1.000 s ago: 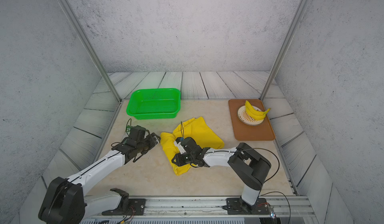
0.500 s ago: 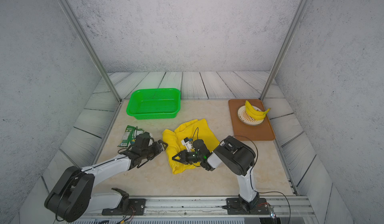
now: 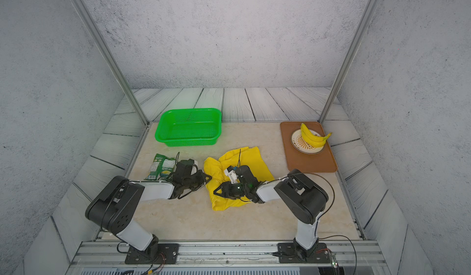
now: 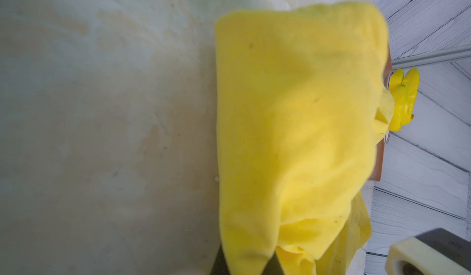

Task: Roll up the shorts
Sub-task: Roll the shorts at the center of the board.

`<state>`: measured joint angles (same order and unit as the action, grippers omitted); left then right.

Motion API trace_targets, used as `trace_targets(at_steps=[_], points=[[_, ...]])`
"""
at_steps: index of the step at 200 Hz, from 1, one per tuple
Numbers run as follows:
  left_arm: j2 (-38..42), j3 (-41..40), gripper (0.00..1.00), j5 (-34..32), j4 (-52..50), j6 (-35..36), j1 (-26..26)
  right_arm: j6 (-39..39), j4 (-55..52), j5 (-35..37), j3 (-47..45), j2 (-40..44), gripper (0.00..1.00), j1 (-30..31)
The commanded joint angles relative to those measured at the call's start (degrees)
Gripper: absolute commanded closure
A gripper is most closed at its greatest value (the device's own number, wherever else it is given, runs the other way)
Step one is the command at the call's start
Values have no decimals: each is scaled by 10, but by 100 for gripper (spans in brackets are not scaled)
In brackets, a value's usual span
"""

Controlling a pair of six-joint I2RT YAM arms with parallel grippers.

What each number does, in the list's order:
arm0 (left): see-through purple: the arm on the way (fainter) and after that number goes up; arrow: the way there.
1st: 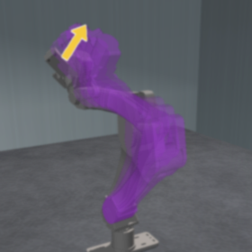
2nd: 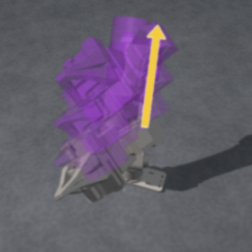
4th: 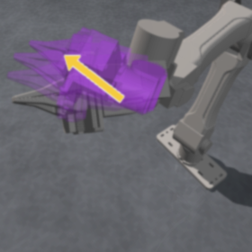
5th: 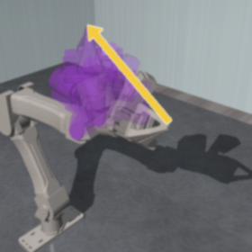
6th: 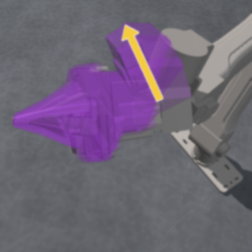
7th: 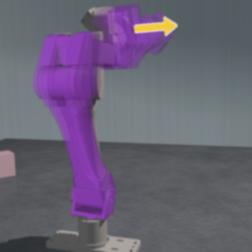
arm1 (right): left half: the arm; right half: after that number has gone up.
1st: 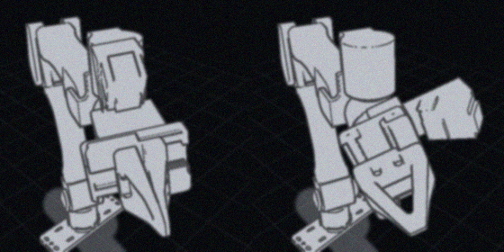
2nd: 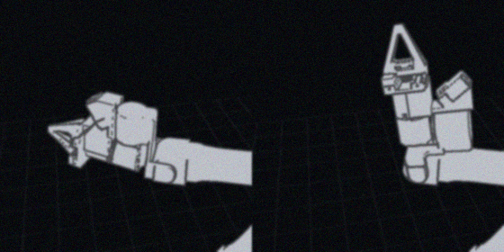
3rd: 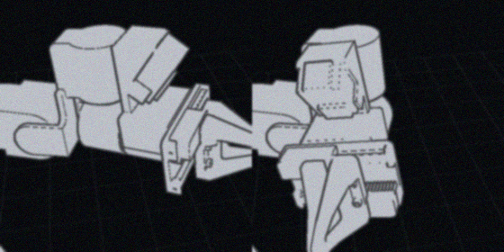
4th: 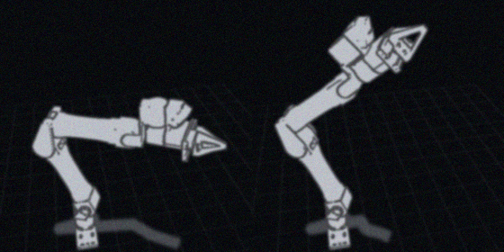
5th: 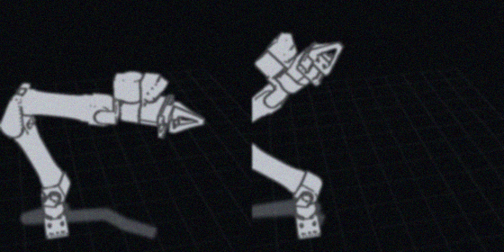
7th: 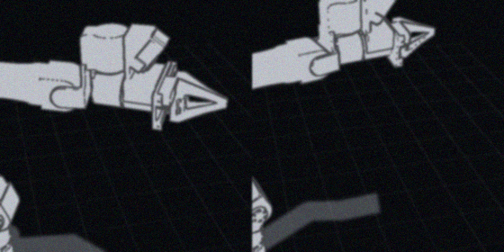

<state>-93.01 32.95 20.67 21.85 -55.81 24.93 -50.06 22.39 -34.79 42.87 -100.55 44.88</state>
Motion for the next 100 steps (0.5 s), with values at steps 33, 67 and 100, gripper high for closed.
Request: trace_targets(at_steps=[33, 67, 100], points=[[28, 4, 100, -51, -73, 9, 19, 220, -534, 329, 150, 104, 42, 62], [29, 6, 100, -59, -73, 0, 30, 248, -601, 449, 231, 81, 38, 148], [27, 10, 100, -64, -74, -8, 35, 242, -606, 524, 289, 24, 33, 203]])
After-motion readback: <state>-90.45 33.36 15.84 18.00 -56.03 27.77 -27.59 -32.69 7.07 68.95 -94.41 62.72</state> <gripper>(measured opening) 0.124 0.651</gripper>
